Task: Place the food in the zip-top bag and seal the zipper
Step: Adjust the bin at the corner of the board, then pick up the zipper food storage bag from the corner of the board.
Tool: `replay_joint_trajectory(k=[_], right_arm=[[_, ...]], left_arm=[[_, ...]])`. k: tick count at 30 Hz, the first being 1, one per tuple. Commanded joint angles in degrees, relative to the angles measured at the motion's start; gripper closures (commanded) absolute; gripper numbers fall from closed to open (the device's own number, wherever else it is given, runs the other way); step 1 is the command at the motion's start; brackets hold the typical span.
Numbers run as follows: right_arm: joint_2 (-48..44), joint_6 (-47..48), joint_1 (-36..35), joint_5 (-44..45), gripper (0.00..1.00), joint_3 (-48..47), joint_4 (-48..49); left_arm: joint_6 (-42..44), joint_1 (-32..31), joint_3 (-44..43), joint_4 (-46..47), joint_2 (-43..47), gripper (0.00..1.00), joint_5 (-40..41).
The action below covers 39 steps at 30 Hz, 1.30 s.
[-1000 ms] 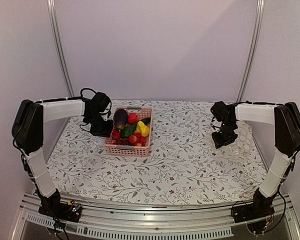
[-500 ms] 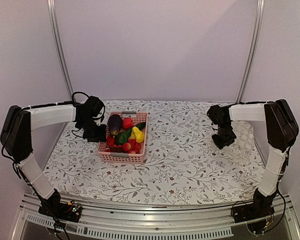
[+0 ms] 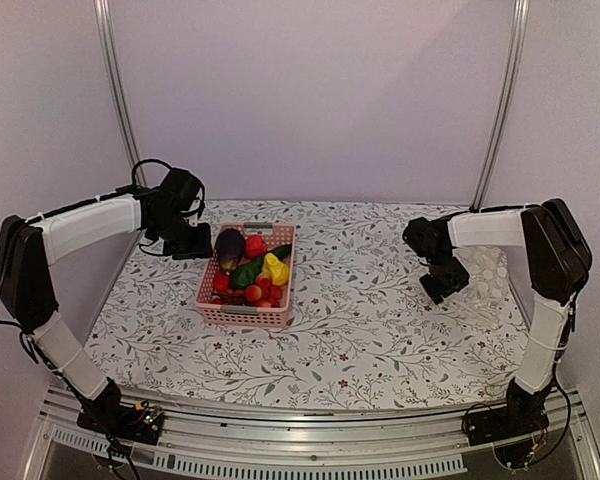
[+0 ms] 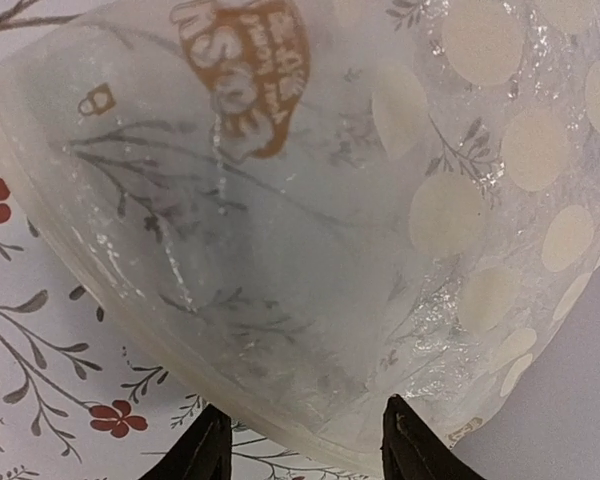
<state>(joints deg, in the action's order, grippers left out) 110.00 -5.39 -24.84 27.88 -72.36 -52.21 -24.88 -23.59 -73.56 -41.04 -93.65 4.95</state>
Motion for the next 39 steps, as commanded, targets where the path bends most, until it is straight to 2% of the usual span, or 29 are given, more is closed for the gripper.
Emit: replay_joint_trajectory(k=[1, 5, 9, 13, 17, 21, 27, 33, 39], right_arm=[[0.17, -1.17, 0.06, 5.25, 0.52, 1.21, 0.36], [1.2, -1.95, 0.06, 7.42, 0.58, 1.11, 0.61], [1.9, -2.34, 0.04, 9.42, 0.72, 2.05, 1.45], [2.99, -3.44, 0.06, 11.0, 0.99, 0.9, 0.77], [0.41, -3.72, -0.19, 10.26, 1.0, -3.47, -0.57], [-2.44, -2.99, -2.52, 6.04, 1.0, -14.16, -5.28], [2.26, -2.97, -6.98, 0.93, 1.0, -30.61, -13.32], [4.84, -4.57, -10.35, -6.25, 1.0, -38.79, -13.88], [5.61, -7.07, -12.78, -15.56, 1.0, -40.56, -8.67]], left_arm=[[0.64, 0.05, -1.19, 0.01, 0.66, 0.59, 0.06], [0.5, 0.04, -1.71, 0.16, 0.68, 0.59, -0.22], [-0.3, 0.08, -1.85, 0.77, 1.28, 0.59, -0.24], [-1.82, 0.05, -2.68, 1.98, 2.05, 0.59, -0.91], [-4.02, 0.11, -5.35, 2.13, 2.23, 0.58, -1.58], [-7.28, -0.24, -7.87, 4.22, 2.57, 0.55, -4.41], [-9.0, -3.16, -13.08, 6.39, 0.74, 0.52, -7.24], [-9.74, -7.59, -18.34, 6.49, -3.8, 0.47, -8.88], [-8.43, -14.05, -19.92, 12.01, -7.18, 0.42, -9.2]])
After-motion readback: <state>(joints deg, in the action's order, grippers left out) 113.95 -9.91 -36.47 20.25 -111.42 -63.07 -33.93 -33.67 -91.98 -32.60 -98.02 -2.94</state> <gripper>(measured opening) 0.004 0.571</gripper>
